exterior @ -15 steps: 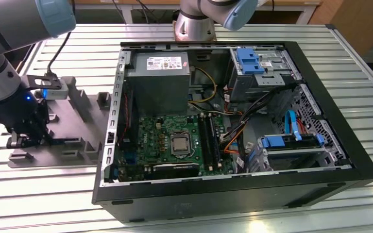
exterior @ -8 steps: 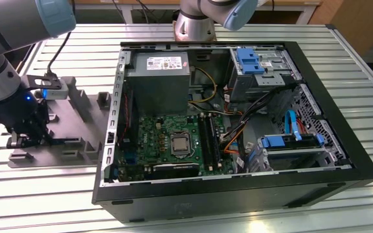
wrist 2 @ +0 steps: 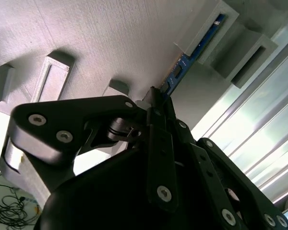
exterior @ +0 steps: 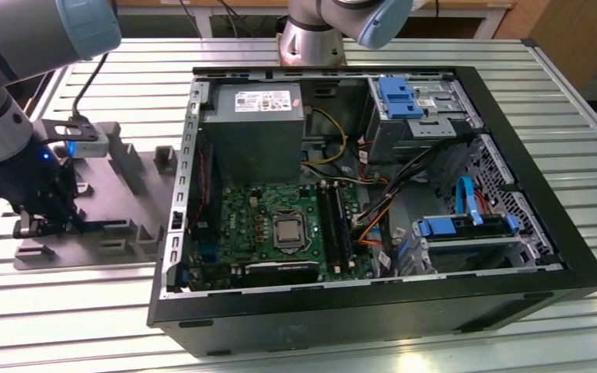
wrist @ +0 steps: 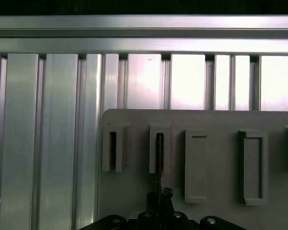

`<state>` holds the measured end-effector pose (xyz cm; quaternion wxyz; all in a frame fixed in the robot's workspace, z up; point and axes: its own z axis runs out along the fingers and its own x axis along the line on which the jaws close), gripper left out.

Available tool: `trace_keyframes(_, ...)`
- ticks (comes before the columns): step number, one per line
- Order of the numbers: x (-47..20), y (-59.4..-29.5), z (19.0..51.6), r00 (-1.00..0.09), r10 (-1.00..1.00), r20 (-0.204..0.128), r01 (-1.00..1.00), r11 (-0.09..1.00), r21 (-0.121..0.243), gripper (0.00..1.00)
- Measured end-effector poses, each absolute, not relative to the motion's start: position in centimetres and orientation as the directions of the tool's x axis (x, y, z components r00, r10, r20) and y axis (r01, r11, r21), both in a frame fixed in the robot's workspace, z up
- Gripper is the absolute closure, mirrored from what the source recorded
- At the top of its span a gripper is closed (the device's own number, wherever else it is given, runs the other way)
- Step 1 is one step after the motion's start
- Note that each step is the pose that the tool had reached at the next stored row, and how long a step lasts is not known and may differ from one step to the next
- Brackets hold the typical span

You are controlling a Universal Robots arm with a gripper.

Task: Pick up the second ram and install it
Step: 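Pick up the second ram and move it above second insertion slot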

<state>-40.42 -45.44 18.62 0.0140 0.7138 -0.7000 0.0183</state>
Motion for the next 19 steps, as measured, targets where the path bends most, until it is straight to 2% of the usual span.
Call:
trace_keyframes(6,-40.42,-45.44,18.62,0.038,-0.998,0.046,-0.999,-0.038,-0.006,0.86)
trace_keyframes(19,-40.42,-45.44,18.67,0.006,-0.999,0.046,-1.0,-0.006,-0.006,0.86)
